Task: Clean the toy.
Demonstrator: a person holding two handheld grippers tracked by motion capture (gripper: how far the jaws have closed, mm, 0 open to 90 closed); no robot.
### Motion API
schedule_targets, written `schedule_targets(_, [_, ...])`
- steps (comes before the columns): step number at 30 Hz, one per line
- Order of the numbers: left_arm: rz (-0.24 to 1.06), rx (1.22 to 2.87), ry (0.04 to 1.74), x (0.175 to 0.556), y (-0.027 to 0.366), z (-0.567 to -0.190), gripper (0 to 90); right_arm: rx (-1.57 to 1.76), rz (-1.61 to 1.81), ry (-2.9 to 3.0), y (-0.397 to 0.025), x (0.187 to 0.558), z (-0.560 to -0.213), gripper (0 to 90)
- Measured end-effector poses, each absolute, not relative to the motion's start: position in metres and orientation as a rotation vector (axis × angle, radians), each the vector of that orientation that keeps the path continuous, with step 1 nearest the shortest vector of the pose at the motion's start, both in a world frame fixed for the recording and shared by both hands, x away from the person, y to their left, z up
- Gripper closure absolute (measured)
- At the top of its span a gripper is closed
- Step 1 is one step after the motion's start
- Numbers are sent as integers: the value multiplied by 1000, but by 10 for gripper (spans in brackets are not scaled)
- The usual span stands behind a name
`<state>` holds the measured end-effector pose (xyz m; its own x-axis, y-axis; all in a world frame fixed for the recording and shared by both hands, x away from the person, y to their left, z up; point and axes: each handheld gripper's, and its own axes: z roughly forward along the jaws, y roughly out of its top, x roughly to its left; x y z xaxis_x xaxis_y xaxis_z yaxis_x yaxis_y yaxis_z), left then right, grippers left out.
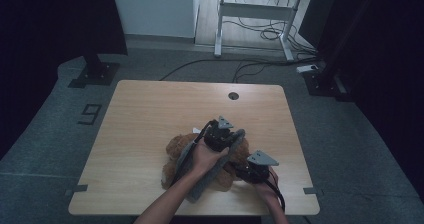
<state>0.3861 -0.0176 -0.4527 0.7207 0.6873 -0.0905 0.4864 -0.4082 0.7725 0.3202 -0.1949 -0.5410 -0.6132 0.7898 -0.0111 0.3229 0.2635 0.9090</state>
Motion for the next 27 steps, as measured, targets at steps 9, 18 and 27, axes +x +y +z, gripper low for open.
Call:
schedule_targets(9, [407,2039,945,379,31,-452,836,1018,1313,2073,-193,320,-539,415])
schedule_targets(18, [436,1952,1049,377,103,-453,835,1036,1327,2071,-195,321,-540,415])
schedule_targets(27, [419,1952,1204,375,170,-487,836,1062,1340,2067,-199,323,-541,415])
